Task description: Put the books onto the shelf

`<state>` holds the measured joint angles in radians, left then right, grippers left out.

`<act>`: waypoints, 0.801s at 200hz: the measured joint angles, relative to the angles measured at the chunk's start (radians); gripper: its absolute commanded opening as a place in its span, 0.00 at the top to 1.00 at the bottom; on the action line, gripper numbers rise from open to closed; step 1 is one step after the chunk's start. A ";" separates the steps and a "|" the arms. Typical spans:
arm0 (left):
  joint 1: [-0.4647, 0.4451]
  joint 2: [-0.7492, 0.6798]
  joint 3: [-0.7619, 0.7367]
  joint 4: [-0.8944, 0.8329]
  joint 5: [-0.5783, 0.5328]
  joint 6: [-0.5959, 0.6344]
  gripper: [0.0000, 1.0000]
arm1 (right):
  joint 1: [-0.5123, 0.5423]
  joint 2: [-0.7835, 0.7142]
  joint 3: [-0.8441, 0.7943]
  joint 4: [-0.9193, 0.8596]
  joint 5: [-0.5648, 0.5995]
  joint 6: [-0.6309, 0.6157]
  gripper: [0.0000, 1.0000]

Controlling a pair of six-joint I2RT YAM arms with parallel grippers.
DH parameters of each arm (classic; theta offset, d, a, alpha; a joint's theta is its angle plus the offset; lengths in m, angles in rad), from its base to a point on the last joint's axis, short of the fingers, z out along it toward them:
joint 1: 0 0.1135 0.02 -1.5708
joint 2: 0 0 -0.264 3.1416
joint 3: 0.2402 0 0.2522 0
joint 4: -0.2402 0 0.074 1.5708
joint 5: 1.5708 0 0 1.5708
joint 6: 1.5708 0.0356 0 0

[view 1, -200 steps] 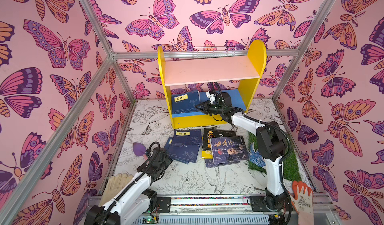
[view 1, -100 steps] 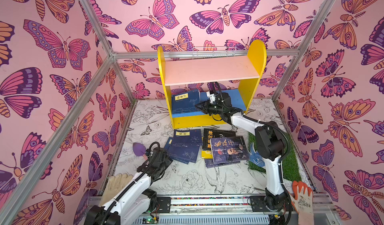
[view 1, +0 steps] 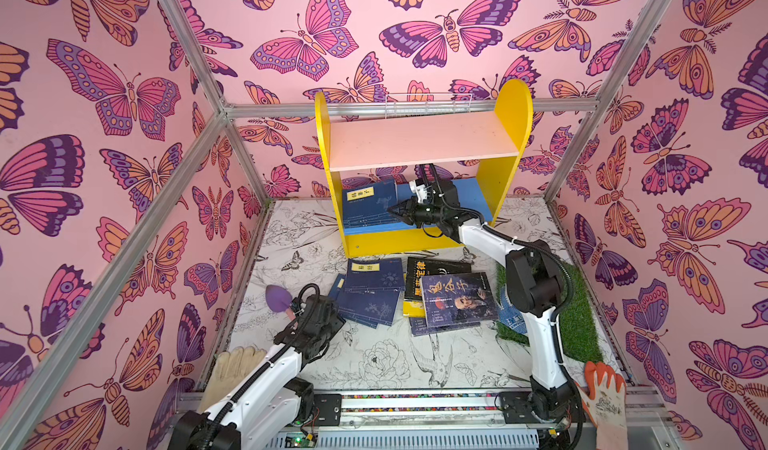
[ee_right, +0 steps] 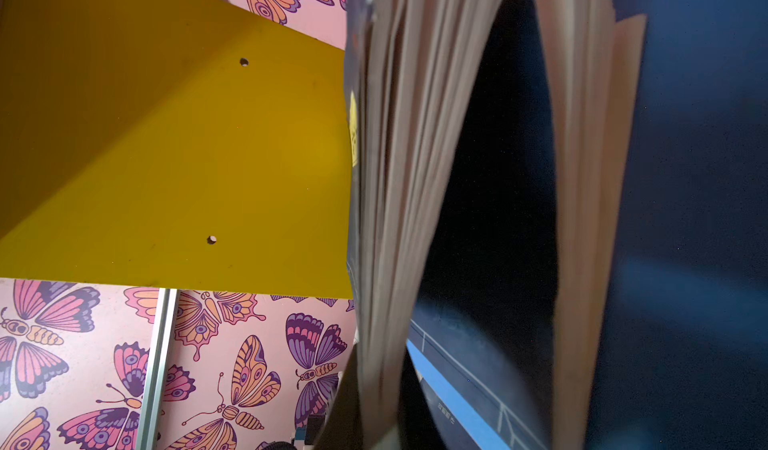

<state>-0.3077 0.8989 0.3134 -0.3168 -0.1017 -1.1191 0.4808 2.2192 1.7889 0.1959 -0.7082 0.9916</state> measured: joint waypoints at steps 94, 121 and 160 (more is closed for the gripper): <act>0.000 0.004 0.000 0.000 0.000 0.000 0.36 | 0.020 0.010 0.162 -0.309 0.044 -0.165 0.51; 0.000 -0.006 0.000 0.000 0.000 0.000 0.36 | 0.019 0.010 0.185 -0.402 0.105 -0.226 0.50; 0.000 -0.009 0.000 -0.001 0.000 0.000 0.36 | 0.014 0.008 0.197 -0.483 0.165 -0.298 0.50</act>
<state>-0.3077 0.8902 0.3134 -0.3176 -0.1013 -1.1191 0.4946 2.2272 1.9858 -0.2867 -0.5434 0.6937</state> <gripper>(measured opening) 0.636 0.500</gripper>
